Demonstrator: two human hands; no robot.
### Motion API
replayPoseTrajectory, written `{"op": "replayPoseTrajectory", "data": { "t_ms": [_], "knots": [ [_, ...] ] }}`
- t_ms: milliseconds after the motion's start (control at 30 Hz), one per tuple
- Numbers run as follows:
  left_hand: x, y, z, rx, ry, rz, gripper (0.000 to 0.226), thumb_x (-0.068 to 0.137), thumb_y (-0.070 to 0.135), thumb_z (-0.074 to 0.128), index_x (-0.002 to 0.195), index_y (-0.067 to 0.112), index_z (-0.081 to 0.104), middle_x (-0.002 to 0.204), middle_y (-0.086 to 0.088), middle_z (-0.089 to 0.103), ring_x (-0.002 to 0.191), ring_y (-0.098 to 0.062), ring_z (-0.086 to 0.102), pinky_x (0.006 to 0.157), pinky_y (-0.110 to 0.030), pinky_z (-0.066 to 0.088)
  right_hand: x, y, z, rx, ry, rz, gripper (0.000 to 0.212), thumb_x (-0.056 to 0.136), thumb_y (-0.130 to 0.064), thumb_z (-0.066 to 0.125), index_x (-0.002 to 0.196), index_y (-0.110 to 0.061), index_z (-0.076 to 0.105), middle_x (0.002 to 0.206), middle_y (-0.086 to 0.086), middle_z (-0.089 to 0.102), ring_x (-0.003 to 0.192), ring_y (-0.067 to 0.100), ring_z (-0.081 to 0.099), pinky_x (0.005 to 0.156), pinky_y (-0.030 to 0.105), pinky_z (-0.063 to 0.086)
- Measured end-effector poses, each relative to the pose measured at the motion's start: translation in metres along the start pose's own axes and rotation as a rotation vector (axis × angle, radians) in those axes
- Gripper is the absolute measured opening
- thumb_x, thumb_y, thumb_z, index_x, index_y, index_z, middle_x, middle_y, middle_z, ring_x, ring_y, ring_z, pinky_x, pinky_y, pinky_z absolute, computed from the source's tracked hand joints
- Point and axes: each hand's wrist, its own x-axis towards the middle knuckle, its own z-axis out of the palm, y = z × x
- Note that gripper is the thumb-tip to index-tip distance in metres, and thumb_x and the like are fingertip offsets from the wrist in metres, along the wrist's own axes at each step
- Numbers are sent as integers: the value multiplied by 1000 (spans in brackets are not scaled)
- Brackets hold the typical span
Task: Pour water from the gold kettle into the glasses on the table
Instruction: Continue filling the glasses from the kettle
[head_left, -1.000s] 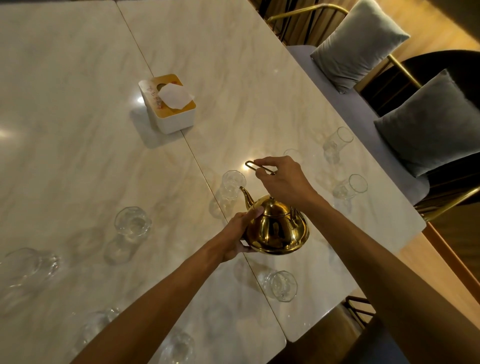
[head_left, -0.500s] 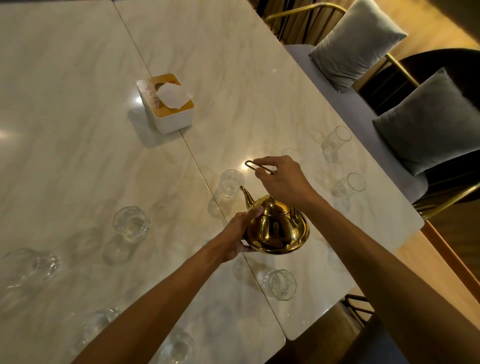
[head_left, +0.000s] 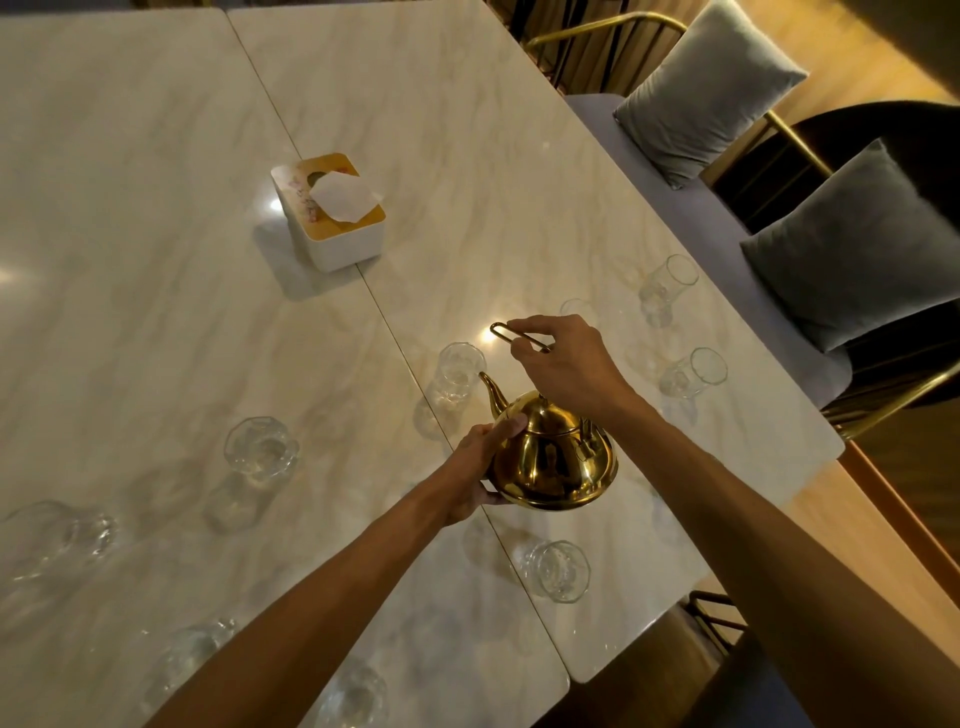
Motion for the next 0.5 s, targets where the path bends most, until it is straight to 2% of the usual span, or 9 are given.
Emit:
{"op": "replayPoseTrajectory", "data": {
  "t_ms": [33,100,167,267,333,500],
  "knots": [
    [1,0,0,2,16,0,82,74,66,73,138,20,47,123,-3,62,110,-23,60,84,-46,57,-2,1,0,9,7,1,35,96,-27,59,130,-22,67,143,0,58,105,14,63,88,26,52],
    [5,-4,-1,4,45,-13,97,66,71,76,142,21,42,136,-7,58,119,-28,58,80,-44,58,-8,3,-1,29,24,5,35,97,-27,60,131,-23,66,140,-2,59,92,4,60,79,16,48],
    [6,-5,-1,-1,68,-6,88,74,65,76,142,22,39,136,-5,57,119,-27,57,77,-42,58,-15,6,-1,56,50,10,34,97,-27,60,130,-25,66,127,-8,64,82,1,60,69,8,41],
    [7,-7,-1,9,106,9,70,86,47,71,141,24,35,128,-3,55,114,-26,56,83,-44,55,-30,12,-2,132,84,23,33,96,-28,61,129,-31,66,98,-14,66,64,1,59,65,15,44],
    [6,-9,-1,35,110,36,74,85,45,72,144,25,33,134,-5,55,114,-26,57,92,-49,54,-40,17,-1,174,106,16,33,97,-27,61,129,-33,66,89,-12,69,56,3,58,66,20,47],
    [1,-15,0,109,144,183,90,70,58,82,142,31,35,136,-5,59,113,-22,65,88,-42,60,-62,27,0,280,186,-10,34,97,-22,61,129,-32,66,58,-18,51,44,3,45,53,11,40]
  ]
}}
